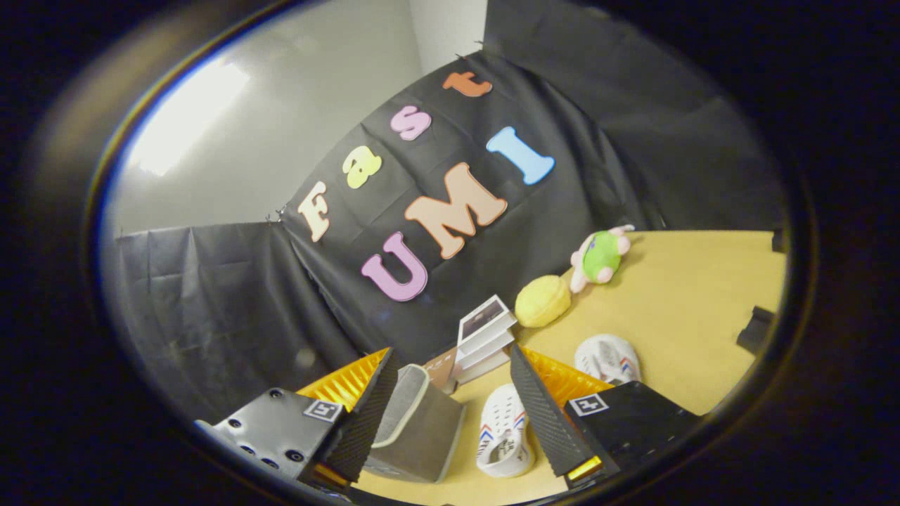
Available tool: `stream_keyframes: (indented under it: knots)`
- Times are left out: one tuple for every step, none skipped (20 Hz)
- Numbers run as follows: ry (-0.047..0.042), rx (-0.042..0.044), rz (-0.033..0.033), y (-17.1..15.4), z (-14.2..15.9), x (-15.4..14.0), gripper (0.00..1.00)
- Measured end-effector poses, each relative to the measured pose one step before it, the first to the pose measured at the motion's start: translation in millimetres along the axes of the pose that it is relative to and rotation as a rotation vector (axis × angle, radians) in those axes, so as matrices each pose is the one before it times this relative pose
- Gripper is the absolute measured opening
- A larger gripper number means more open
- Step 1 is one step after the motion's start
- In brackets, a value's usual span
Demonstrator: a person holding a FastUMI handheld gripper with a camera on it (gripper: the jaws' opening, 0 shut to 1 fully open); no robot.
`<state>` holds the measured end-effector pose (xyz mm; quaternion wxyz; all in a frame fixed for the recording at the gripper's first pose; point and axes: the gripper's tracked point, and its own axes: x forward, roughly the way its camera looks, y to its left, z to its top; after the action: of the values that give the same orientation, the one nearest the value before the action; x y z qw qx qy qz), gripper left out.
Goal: Open the storage box then place both shoes into the box .Put the left shoe in first, then the right shoe, with the right side of both shoes facing outward in a uniform manner.
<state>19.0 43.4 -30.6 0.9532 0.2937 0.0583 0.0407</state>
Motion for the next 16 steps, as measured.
stream_keyframes:
  knots:
    - [0.02859, 0.02510, 0.01848, 4.60, -7.91, 2.66, 0.98]
    - [0.03038, 0.02038, 0.01443, 3.97, -9.64, 2.52, 0.98]
    - [0.02883, 0.02105, 0.01072, 2.27, -8.09, 1.96, 0.99]
    - [0.02639, 0.02432, 0.00957, 3.98, -9.02, 2.41, 0.99]
    - [0.02864, 0.02666, 0.01266, 4.72, -9.41, 4.61, 0.99]
    - [0.03255, 0.02302, 0.01425, 5.63, -10.09, 5.21, 1.00]
    - [0.03080, 0.01727, 0.00963, 2.92, -9.78, 6.31, 1.00]
    - [0.02915, 0.01387, 0.00804, 1.14, -7.95, 6.47, 1.00]
    - [0.02950, 0.01363, 0.00572, 1.23, -7.88, 6.66, 1.00]
    - [0.02729, 0.01713, 0.00657, 1.93, -9.96, 6.46, 1.00]
    - [0.02620, 0.01924, 0.00942, 2.04, -8.07, 6.17, 1.00]
    - [0.02310, 0.02144, 0.00709, 1.97, -5.18, 5.80, 1.00]
    - [0.02163, 0.01876, 0.00257, 0.32, -5.33, 6.68, 1.00]
    - [0.02182, 0.01562, -0.00147, -0.76, -4.95, 7.72, 1.00]
    - [0.02136, 0.01532, -0.00062, -0.15, -4.45, 7.46, 1.00]
    - [0.01927, 0.01713, -0.00613, -1.50, -5.75, 8.44, 1.00]
